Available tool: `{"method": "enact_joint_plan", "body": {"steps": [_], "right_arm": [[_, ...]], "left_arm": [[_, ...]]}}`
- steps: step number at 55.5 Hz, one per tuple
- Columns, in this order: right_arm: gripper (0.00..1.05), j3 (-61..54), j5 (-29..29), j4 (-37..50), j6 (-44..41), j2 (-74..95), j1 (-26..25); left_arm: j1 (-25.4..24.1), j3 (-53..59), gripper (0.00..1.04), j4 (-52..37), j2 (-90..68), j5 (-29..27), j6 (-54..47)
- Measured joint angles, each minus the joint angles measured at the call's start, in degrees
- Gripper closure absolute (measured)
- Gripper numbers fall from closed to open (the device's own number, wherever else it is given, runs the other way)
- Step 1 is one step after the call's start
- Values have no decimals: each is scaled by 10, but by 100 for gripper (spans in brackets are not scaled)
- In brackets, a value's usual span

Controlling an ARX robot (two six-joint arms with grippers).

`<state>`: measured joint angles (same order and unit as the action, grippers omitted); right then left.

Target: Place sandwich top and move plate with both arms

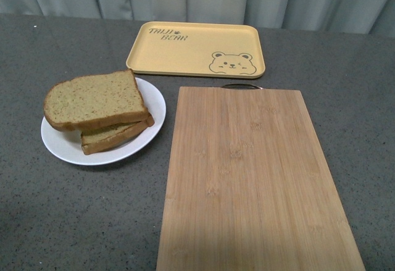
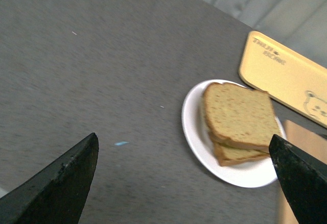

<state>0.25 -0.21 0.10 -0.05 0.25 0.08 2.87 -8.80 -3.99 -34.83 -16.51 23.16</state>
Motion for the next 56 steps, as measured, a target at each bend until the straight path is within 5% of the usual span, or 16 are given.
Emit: {"method": "enact_joint_plan", "body": {"steps": [17,56], "right_arm": [[9,0,0,0,0,0,0],[9,0,0,0,0,0,0]], "left_arm": [[-38,-114,7,-223,-520,209,234],[-37,-258,7,-147,-750,240,264]]}}
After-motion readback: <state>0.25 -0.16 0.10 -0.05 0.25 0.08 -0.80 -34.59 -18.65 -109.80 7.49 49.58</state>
